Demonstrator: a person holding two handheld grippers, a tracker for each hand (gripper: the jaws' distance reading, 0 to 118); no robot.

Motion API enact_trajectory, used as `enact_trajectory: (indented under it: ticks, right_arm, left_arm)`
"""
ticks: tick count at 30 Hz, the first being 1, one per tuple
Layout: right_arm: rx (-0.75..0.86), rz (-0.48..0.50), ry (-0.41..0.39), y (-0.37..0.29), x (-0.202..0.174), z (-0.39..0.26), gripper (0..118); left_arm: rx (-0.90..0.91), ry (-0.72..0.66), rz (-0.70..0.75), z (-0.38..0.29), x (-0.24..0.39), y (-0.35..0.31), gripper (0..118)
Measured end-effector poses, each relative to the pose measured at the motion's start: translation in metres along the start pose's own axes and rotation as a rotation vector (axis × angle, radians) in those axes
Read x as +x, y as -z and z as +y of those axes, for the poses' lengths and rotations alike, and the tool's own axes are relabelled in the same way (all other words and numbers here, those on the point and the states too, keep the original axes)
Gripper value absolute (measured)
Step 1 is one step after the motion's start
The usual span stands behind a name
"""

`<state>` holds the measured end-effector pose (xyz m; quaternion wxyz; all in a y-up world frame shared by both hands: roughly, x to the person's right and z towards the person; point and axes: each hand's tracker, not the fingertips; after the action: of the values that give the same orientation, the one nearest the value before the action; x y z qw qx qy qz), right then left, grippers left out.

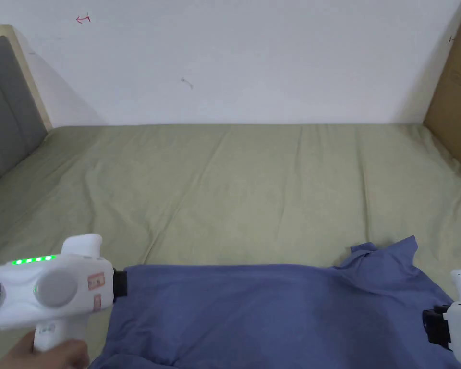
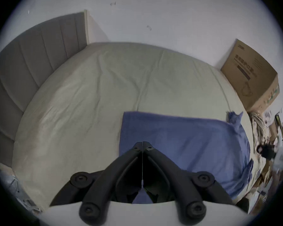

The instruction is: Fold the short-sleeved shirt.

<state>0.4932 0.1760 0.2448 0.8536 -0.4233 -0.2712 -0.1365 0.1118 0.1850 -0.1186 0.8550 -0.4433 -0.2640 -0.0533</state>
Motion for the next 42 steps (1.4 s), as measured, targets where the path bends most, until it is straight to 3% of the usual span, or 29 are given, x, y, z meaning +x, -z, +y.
enact_trajectory:
  ticks: [3, 4, 5, 7, 8, 15, 16, 17, 18, 19, 20, 21, 24, 25, 27, 28, 31, 35, 38, 39, 41, 42]
  right_arm:
    - [-0.014, -0.002, -0.011, 0.011, 0.008, 0.004, 1]
    - [-0.022, -0.001, -0.008, 0.014, 0.011, 0.005, 1]
    - [-0.036, -0.001, -0.004, 0.018, 0.013, 0.006, 1]
    - [-0.055, -0.002, 0.004, 0.026, 0.018, 0.003, 1]
    - [-0.063, -0.005, 0.009, 0.030, 0.020, 0.001, 1]
    - [-0.104, -0.007, 0.057, 0.044, 0.039, -0.004, 1]
    - [-0.103, -0.013, 0.060, 0.044, 0.042, -0.003, 1]
    - [-0.101, -0.019, 0.062, 0.043, 0.045, 0.000, 1]
    - [-0.096, -0.021, 0.065, 0.044, 0.049, 0.004, 1]
    - [-0.085, -0.014, 0.079, 0.044, 0.055, 0.009, 1]
    - [-0.077, -0.003, 0.096, 0.045, 0.060, 0.014, 1]
    - [-0.072, 0.023, 0.129, 0.047, 0.065, 0.023, 1]
    - [-0.067, 0.080, 0.193, 0.061, 0.077, 0.049, 3]
    - [-0.067, 0.088, 0.189, 0.068, 0.079, 0.062, 21]
    - [-0.082, 0.091, 0.187, 0.088, 0.081, 0.084, 84]
    - [-0.094, 0.089, 0.195, 0.100, 0.082, 0.094, 105]
    - [-0.134, 0.062, 0.209, 0.131, 0.076, 0.122, 105]
    - [-0.200, 0.051, 0.350, 0.176, 0.081, 0.148, 105]
    - [-0.255, 0.043, 0.359, 0.200, 0.081, 0.154, 103]
    - [-0.272, 0.047, 0.350, 0.204, 0.080, 0.153, 93]
    - [-0.262, 0.067, 0.342, 0.202, 0.078, 0.149, 24]
    - [-0.252, -0.021, 0.280, 0.196, 0.074, 0.149, 8]
  left_arm:
    - [-0.131, -0.005, 0.012, 0.031, -0.016, 0.053, 15]
    - [-0.151, 0.003, 0.004, 0.037, -0.017, 0.068, 15]
    - [-0.158, 0.003, 0.015, 0.042, -0.020, 0.082, 42]
    - [-0.197, 0.018, 0.032, 0.047, -0.023, 0.108, 115]
    - [-0.195, 0.022, 0.031, 0.046, -0.023, 0.117, 118]
    - [-0.269, 0.104, 0.038, 0.036, -0.010, 0.166, 117]
    - [-0.273, 0.152, 0.062, 0.032, -0.003, 0.157, 111]
    - [-0.251, 0.192, 0.072, 0.034, 0.003, 0.147, 97]
    - [-0.209, 0.209, 0.023, 0.036, 0.008, 0.138, 73]
    - [-0.184, 0.238, 0.000, 0.038, 0.013, 0.127, 19]
    - [-0.166, 0.260, -0.018, 0.039, 0.012, 0.116, 1]
    - [-0.162, 0.258, -0.084, 0.040, 0.016, 0.108, 1]
    - [-0.123, 0.265, -0.072, 0.042, 0.018, 0.083, 1]
    - [-0.119, 0.266, -0.078, 0.043, 0.019, 0.076, 1]
    - [-0.118, 0.256, -0.097, 0.043, 0.018, 0.069, 1]
    - [-0.119, 0.243, -0.106, 0.044, 0.014, 0.067, 1]
    - [-0.120, 0.200, -0.126, 0.044, 0.009, 0.062, 1]
    - [-0.125, 0.191, -0.134, 0.042, 0.005, 0.063, 1]
    - [-0.136, 0.199, -0.119, 0.039, 0.000, 0.070, 1]
    - [-0.142, 0.194, -0.119, 0.038, -0.002, 0.071, 1]
    - [-0.153, 0.172, -0.120, 0.036, -0.006, 0.075, 1]
    - [-0.155, 0.158, -0.120, 0.035, -0.008, 0.076, 1]
